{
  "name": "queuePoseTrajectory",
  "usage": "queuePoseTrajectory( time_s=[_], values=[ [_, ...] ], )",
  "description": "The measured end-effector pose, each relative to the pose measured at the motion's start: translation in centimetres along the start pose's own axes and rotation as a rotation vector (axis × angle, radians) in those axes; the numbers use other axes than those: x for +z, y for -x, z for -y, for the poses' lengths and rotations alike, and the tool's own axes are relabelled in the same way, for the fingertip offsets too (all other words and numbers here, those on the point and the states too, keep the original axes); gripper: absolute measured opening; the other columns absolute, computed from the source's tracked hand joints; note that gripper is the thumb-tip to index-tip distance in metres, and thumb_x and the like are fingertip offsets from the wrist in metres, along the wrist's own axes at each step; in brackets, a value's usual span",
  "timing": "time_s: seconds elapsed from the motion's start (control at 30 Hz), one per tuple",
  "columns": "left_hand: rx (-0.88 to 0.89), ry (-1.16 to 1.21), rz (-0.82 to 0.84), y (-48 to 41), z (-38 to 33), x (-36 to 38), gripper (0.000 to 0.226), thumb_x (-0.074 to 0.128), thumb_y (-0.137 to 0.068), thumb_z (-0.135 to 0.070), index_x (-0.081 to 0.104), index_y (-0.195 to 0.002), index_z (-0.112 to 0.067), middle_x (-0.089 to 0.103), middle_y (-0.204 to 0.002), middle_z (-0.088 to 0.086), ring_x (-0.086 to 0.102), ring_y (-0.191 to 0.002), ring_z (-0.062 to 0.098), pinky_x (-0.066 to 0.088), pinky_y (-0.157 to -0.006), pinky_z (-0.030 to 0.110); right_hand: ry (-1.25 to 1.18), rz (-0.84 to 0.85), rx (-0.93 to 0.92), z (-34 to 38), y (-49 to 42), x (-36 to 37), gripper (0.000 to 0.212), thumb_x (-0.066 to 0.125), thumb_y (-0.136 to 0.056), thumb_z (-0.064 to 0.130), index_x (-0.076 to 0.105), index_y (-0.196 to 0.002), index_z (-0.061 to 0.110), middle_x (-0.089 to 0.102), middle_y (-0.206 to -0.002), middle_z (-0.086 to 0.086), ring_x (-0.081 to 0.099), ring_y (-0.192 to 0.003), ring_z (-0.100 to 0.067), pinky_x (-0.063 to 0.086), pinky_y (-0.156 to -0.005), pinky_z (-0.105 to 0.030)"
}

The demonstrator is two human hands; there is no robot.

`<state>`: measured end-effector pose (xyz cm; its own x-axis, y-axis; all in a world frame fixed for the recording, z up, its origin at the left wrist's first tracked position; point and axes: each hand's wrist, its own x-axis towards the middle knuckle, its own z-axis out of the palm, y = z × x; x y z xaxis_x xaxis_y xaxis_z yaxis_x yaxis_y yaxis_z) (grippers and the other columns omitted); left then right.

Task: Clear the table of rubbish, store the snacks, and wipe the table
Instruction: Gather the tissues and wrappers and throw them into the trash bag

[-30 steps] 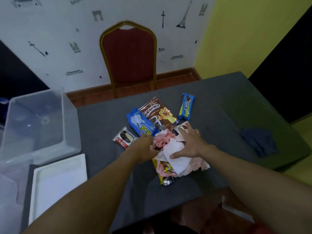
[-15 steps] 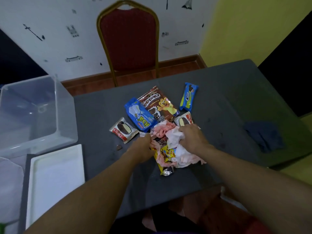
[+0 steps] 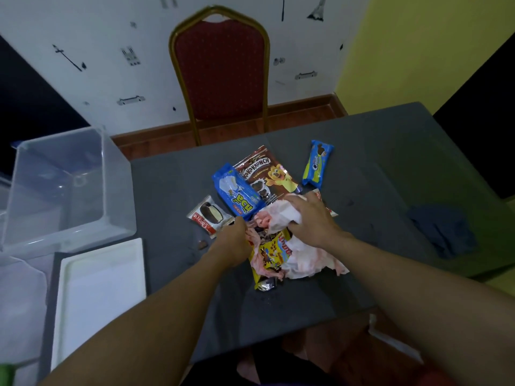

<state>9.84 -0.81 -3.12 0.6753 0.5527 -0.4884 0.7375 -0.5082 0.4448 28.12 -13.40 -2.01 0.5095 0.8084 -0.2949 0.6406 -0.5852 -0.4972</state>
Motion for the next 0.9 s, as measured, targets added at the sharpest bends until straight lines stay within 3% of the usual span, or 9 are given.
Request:
queuePoseTrajectory(
  time_s=[0.1,0.2,0.33,0.47,0.57,0.7,0.8,0.9],
  values=[
    [-0.011,0.052,-0.022,0.3,0.8,-0.1,0.032,0.065,-0.082,-0.011,0.044,-0.106,-0.013,0.058,-0.098,0.006,0.059,-0.088,0.022,0.056,-0.075,0.042,0.035,0.045,-0.045,1.5,-0.6,0.6,0.074,0.068,-0.086,0.041,0.035,-0.152,0.033,0.031,-0.148,-0.008,0.034,-0.136,-0.031,0.038,-0.107,-0.042],
    [-0.033,0.091,-0.038,0.8,1.7,0.1,0.033,0.065,-0.083,-0.011,0.042,-0.107,-0.016,0.055,-0.099,0.003,0.057,-0.086,0.018,0.050,-0.066,0.032,0.128,0.162,-0.071,2.7,-1.0,1.8,0.080,0.066,-0.088,0.048,0.026,-0.156,0.032,0.022,-0.160,-0.005,0.025,-0.142,-0.032,0.034,-0.110,-0.046],
    [-0.056,0.120,-0.008,1.2,2.7,0.3,0.041,0.065,-0.085,-0.013,0.040,-0.118,-0.017,0.056,-0.106,0.002,0.058,-0.093,0.020,0.049,-0.073,0.033,0.096,0.132,-0.072,3.2,-0.8,3.5,0.067,0.069,-0.090,0.028,0.041,-0.150,0.023,0.048,-0.147,-0.007,0.042,-0.132,-0.030,0.039,-0.105,-0.038],
    [-0.050,0.077,0.021,1.1,3.1,0.0,0.039,0.059,-0.087,-0.010,0.046,-0.124,-0.013,0.061,-0.115,0.010,0.060,-0.100,0.026,0.053,-0.084,0.038,0.093,0.064,-0.092,3.4,-1.1,3.0,0.030,0.073,-0.084,0.018,0.068,-0.113,0.015,0.067,-0.109,-0.007,0.061,-0.104,-0.027,0.045,-0.076,-0.033],
    [-0.046,0.041,0.015,1.0,3.1,-0.1,0.039,0.058,-0.089,-0.012,0.049,-0.126,-0.011,0.060,-0.120,0.011,0.059,-0.105,0.026,0.050,-0.084,0.035,0.073,0.020,-0.054,3.5,-1.4,1.9,0.021,0.073,-0.081,0.021,0.067,-0.099,0.013,0.065,-0.098,-0.008,0.061,-0.094,-0.027,0.039,-0.067,-0.030],
    [-0.002,0.032,0.009,0.8,2.4,-0.3,0.042,0.059,-0.089,-0.018,0.046,-0.128,-0.012,0.056,-0.121,0.007,0.054,-0.102,0.021,0.049,-0.083,0.033,0.018,-0.065,-0.026,3.3,-1.3,0.2,0.025,0.073,-0.078,0.026,0.068,-0.100,0.015,0.062,-0.100,-0.008,0.060,-0.093,-0.027,0.048,-0.072,-0.035],
    [0.036,-0.018,-0.028,0.4,1.8,-0.4,0.049,0.062,-0.085,-0.036,0.046,-0.127,-0.017,0.055,-0.124,0.006,0.057,-0.104,0.023,0.054,-0.088,0.041,0.021,-0.087,-0.016,2.7,-0.8,-1.1,0.019,0.072,-0.082,0.026,0.063,-0.096,0.017,0.042,-0.100,-0.004,0.048,-0.090,-0.023,0.033,-0.072,-0.029],
    [0.009,-0.101,0.001,0.0,1.1,-0.4,0.065,0.068,-0.080,-0.049,0.045,-0.132,-0.017,0.052,-0.127,0.006,0.056,-0.111,0.027,0.053,-0.091,0.047,0.053,-0.025,0.002,1.3,0.2,-1.5,0.026,0.072,-0.080,0.033,0.054,-0.090,0.019,0.040,-0.106,-0.004,0.051,-0.098,-0.024,0.035,-0.075,-0.029]
  ],
)
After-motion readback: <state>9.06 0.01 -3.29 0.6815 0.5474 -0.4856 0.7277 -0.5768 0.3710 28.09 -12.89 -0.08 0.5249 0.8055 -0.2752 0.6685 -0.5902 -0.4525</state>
